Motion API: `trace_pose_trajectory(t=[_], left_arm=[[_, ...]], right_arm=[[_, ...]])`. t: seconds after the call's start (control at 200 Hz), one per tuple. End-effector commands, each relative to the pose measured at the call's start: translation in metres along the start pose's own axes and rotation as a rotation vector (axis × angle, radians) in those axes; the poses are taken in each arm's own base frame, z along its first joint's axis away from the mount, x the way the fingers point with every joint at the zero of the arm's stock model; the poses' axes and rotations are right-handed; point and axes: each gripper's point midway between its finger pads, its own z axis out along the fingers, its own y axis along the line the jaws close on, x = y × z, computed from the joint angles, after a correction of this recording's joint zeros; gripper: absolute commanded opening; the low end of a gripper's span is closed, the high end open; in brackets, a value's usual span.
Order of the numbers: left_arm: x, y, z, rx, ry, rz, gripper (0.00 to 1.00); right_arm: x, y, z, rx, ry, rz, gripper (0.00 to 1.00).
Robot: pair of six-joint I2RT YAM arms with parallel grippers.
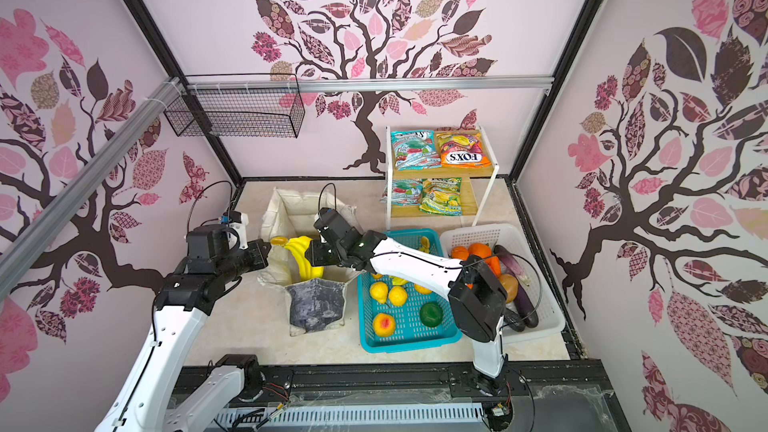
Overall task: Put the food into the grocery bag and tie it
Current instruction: 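Lower the bananas into the bag held by the left gripper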
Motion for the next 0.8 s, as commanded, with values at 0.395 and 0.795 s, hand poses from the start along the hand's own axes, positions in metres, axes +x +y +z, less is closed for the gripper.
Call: trace_pose_trajectory(t=[0.395, 0.795], left_arm=[[0.012, 0.001, 0.006, 0.008, 0.036, 0.007, 0.00], [0.012, 0.002, 0.007, 0.006, 0.032, -0.011, 0.00]], right_arm=[[0.025, -0.048, 0.059, 0.149, 0.082, 0.024, 0.34], [0.044, -0.088, 0.088, 0.286, 0.154, 0.016, 0.40]])
